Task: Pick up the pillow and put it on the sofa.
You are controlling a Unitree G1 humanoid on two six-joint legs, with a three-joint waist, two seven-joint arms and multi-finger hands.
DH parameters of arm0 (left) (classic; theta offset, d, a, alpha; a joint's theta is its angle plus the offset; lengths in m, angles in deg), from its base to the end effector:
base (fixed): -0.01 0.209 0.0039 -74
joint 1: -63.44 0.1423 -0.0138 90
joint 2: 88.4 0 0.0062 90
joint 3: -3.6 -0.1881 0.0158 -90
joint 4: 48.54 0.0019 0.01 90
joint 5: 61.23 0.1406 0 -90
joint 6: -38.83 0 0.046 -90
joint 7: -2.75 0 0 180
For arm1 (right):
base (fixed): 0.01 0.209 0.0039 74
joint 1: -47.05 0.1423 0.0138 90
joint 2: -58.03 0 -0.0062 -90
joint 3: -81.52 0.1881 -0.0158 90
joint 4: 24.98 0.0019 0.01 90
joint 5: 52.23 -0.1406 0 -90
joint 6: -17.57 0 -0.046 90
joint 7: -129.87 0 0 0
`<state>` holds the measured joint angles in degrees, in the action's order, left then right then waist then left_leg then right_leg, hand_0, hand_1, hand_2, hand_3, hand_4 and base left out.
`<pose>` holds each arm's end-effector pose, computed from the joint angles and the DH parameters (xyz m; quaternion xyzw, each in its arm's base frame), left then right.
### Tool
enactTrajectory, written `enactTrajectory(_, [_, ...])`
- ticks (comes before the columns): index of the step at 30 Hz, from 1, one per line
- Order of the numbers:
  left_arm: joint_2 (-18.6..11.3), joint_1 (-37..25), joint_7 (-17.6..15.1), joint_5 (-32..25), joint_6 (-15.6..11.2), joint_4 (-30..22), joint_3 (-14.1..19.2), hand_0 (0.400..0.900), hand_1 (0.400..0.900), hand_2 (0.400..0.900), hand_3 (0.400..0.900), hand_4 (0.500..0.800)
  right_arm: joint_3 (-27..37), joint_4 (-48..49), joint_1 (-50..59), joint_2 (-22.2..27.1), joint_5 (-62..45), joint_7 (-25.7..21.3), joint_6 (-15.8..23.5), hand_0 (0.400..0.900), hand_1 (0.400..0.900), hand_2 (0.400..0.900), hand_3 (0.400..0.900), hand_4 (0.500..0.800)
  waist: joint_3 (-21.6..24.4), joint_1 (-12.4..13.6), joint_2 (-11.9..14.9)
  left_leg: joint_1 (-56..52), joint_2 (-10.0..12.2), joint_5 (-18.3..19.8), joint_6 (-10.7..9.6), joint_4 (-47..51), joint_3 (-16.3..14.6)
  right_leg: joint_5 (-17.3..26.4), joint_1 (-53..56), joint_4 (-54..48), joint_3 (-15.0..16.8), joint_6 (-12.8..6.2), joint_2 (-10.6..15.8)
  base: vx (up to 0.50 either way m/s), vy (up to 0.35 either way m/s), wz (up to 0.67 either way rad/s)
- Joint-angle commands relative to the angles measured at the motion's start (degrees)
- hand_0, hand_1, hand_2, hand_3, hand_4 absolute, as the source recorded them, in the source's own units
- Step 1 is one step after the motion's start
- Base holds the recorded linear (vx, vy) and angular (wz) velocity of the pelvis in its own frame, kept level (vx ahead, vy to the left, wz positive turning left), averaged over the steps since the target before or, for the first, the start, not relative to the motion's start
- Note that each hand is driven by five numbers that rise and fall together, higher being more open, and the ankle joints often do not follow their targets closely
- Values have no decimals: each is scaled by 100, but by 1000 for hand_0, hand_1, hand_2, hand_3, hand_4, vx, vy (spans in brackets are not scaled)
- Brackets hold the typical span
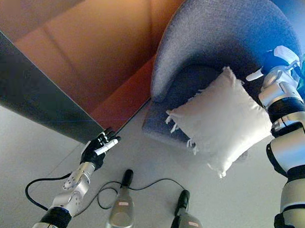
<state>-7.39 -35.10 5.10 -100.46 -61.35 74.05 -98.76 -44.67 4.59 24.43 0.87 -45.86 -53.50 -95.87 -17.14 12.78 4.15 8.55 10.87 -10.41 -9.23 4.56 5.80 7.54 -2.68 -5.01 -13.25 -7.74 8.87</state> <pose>0.2154 0.2346 -0.0118 -0.0858 0.1355 0.0220 0.9868 0.3423 -0.3121 0.2286 -0.5269 0.1743 -0.2466 0.7945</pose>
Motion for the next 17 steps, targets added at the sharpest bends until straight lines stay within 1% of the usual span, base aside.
enactTrajectory(1, [-283,-209,123,-170,-462,-613,-329,900,900,900,900,800,-413,-124,929,559,415,-434,100,900,900,900,900,800,455,29,185,-238,-59,508,214,44,-138,93,-26,73,161,-362,455,39,3,0])
enactTrajectory(8, [-258,-32,176,-105,-344,-569,-226,900,900,900,900,800,-301,13,769,667,566,-294,182,900,900,900,900,800,671,-7,229,-451,-30,568,195,44,-216,55,160,61,154,-383,483,51,5,-1])
enactTrajectory(12, [-173,114,173,31,-287,-479,-146,900,900,900,900,800,-119,257,442,700,705,60,227,900,900,900,900,800,850,-43,258,-578,-34,603,185,44,-244,28,284,49,161,-404,517,69,30,-3])
enactTrajectory(17, [-83,322,238,188,-151,-373,-31,900,900,900,900,800,226,420,-130,676,741,333,379,900,900,900,900,800,1083,-88,271,-838,-37,669,196,44,-344,-18,508,38,146,-409,568,89,35,-4])
